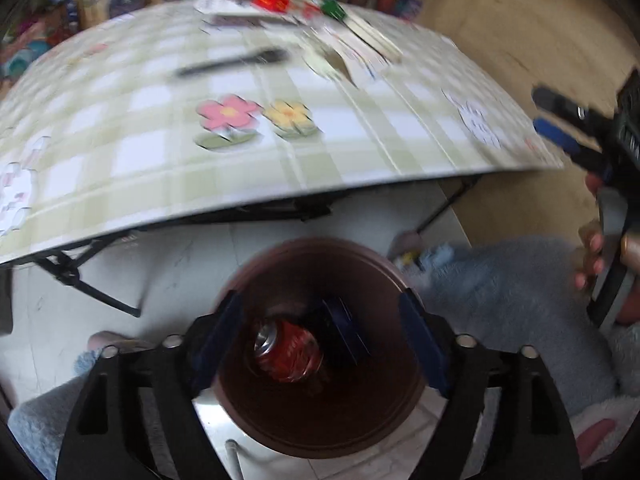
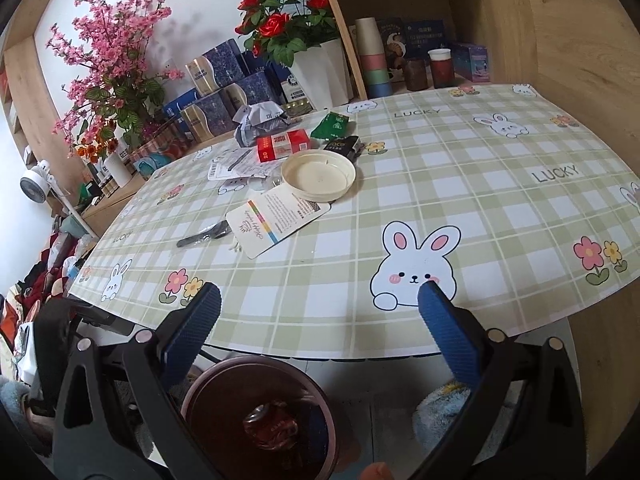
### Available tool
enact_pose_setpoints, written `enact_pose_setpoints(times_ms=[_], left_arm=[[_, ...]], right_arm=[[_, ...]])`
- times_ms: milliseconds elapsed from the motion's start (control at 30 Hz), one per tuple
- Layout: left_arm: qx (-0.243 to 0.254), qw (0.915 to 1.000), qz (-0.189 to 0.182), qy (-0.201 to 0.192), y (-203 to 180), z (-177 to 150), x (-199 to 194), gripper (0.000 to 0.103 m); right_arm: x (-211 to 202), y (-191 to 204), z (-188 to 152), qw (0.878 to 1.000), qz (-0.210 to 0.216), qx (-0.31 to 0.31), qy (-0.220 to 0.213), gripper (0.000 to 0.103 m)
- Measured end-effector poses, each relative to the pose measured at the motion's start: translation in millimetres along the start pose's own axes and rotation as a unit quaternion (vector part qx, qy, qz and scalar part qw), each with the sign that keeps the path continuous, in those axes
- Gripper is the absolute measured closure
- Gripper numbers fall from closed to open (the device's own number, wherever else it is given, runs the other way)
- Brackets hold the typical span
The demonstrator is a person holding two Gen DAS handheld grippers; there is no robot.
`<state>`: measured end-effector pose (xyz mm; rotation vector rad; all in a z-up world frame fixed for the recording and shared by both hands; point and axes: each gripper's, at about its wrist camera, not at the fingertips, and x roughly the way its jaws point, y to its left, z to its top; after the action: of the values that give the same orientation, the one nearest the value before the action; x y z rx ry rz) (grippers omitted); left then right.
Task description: Collect trash
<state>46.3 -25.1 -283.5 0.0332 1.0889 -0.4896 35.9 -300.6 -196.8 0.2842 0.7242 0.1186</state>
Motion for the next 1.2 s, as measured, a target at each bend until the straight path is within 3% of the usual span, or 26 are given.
enact_pose_setpoints(times_ms=[133,233,367,467,533,600,800,933,1033,1133,1200], left_arm=[[-0.032,0.9975,0.030,-0.054,14.7,4.3,-25.6,0.009],[-0.053,0.9916,0.059,-0.102,22.7,6.2,-46.4,0.006],[-0.068,0.9785,0.100,-0.167,32.6,8.4,-75.1,0.006],[-0.060,0.9708,0.130,-0.193,35.5,14.3,-90.9,0.006],[-0.044,0.9609,0.159,-0.222,33.8,15.8,-103.6,0.006],[-0.042,0.9561,0.163,-0.240,34.8,17.0,-112.7,0.006],[-0.058,0.9519,0.177,-0.244,50.0,28.5,-117.5,0.006],[-0.067,0.9483,0.164,-0.263,58.7,31.8,-121.2,0.006],[-0.059,0.9516,0.161,-0.255,62.7,40.6,-114.9,0.006],[-0.053,0.9552,0.144,-0.253,66.6,50.6,-107.3,0.006],[-0.053,0.9568,0.134,-0.253,68.5,60.0,-101.4,0.006]], right_arm=[[0.5,7.3,1.8,1.000,-0.016,-0.013,0.002,0.006],[-1.9,13.2,3.9,1.000,-0.005,-0.013,0.003,0.006],[-10.0,17.0,8.1,1.000,0.014,-0.006,-0.005,0.006],[-11.9,20.0,12.1,1.000,0.002,-0.007,0.007,0.006],[-14.8,22.6,14.2,1.000,-0.007,-0.015,0.005,0.006],[-17.4,23.9,15.7,1.000,-0.008,-0.019,0.000,0.006],[-18.9,32.1,19.9,0.999,-0.018,-0.045,-0.018,0.006],[-9.2,35.7,22.4,0.998,-0.019,-0.061,-0.013,0.006],[4.0,34.7,25.9,0.998,-0.020,-0.065,-0.002,0.006],[23.8,29.8,34.3,0.998,0.008,-0.058,0.017,0.006],[40.3,28.2,42.8,0.998,-0.010,-0.063,0.024,0.006]])
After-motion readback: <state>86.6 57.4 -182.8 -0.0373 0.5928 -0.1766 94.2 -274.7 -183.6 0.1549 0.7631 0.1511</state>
